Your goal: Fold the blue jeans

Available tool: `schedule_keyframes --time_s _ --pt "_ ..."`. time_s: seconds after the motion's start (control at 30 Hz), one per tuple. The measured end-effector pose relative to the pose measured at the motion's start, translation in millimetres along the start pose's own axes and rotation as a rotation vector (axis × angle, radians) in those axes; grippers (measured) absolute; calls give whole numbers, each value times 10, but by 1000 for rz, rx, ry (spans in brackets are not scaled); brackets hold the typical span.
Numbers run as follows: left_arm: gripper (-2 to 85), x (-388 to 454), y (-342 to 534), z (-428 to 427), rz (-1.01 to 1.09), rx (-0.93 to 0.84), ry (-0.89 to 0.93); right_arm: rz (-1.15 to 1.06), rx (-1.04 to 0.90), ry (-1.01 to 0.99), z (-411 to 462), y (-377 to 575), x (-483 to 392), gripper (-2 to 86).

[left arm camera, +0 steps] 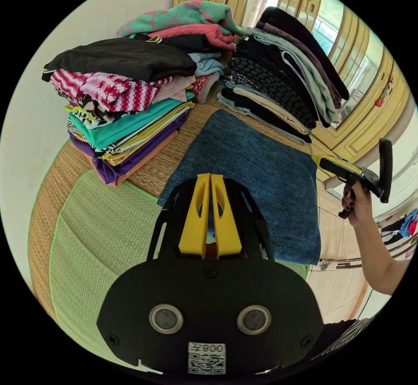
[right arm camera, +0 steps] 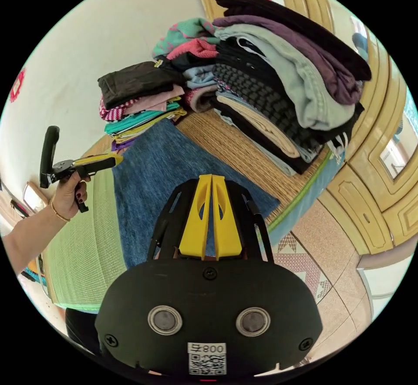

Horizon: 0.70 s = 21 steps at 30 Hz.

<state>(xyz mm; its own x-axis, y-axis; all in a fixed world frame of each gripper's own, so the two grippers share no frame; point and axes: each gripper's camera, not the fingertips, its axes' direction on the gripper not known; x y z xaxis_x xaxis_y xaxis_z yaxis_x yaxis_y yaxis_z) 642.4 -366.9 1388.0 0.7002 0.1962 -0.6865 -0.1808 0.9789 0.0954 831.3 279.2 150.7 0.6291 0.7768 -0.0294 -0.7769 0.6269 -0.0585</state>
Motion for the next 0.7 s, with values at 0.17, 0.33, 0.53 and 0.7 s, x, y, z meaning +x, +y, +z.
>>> schedule_keyframes --time_s 0.17,0.33,0.53,0.7 --pt "0 39 139 291 23 -119 -35 -116 -87 -28 527 -773 -586 0" --pt "0 -90 218 401 -11 -126 15 -132 -256 19 961 -1049 -732 0" --pt "0 -197 374 244 -53 -88 106 -155 -160 -65 382 -803 -589 0" --pt "1 35 748 -45 29 -10 257 -176 -86 -182 -488 168 -380 0"
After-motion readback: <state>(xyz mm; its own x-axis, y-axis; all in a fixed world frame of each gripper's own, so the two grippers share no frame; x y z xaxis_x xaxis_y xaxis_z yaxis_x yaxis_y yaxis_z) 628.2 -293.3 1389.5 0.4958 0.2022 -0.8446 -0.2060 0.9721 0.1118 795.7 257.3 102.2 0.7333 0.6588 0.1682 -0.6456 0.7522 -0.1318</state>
